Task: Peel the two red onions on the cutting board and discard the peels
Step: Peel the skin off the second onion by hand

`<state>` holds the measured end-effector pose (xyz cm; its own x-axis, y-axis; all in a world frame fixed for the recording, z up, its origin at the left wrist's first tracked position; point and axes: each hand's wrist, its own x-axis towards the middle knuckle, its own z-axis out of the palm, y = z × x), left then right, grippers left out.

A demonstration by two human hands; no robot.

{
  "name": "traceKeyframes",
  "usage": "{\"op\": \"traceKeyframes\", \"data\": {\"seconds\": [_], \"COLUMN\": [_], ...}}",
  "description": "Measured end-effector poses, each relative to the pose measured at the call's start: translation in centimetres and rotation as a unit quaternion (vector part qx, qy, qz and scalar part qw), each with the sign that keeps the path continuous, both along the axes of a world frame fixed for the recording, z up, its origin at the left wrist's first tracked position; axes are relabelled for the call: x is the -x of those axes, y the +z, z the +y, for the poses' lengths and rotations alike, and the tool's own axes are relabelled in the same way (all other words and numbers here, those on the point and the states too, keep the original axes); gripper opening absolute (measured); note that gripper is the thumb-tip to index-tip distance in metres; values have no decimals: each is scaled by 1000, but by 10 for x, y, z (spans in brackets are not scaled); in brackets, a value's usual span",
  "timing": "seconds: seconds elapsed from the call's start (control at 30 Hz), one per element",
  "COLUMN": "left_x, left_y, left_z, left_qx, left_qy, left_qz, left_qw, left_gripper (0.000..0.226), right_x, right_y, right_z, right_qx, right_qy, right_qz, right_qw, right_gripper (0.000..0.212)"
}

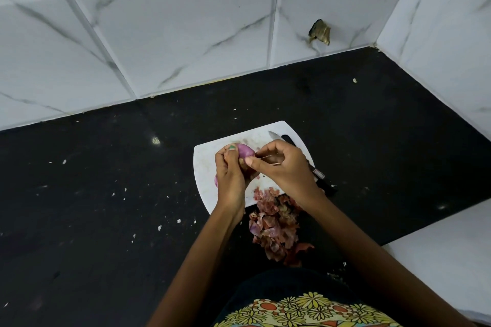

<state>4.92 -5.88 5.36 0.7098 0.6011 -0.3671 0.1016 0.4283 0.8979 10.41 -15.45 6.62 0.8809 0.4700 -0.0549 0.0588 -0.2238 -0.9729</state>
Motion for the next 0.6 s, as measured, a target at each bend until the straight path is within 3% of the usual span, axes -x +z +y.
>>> {"op": "traceKeyframes", "data": {"seconds": [0.2, 0.37, 0.47, 0.6], "left_x": [0, 1, 0, -1], "left_y": [2, 1, -3, -4], "left_z": [-3, 0, 1, 1], "left_qx": [8, 10, 36, 95], "left_qy": [11, 12, 14, 11], "left_qz": [-22, -16, 4, 4], "left_qw": [1000, 1000, 999, 995], "left_gripper": [23, 23, 34, 39], "right_x": [1, -3, -6, -10], "right_y": [-6, -10, -7, -10], "right_z": [5, 7, 6, 2], "right_qx": [9, 13, -18, 1], "right_qy": [-23, -29, -57, -70], "right_qz": [-16, 22, 75, 38], "right_qw": [1000, 999, 995, 997], "right_gripper": [9, 7, 10, 5]}}
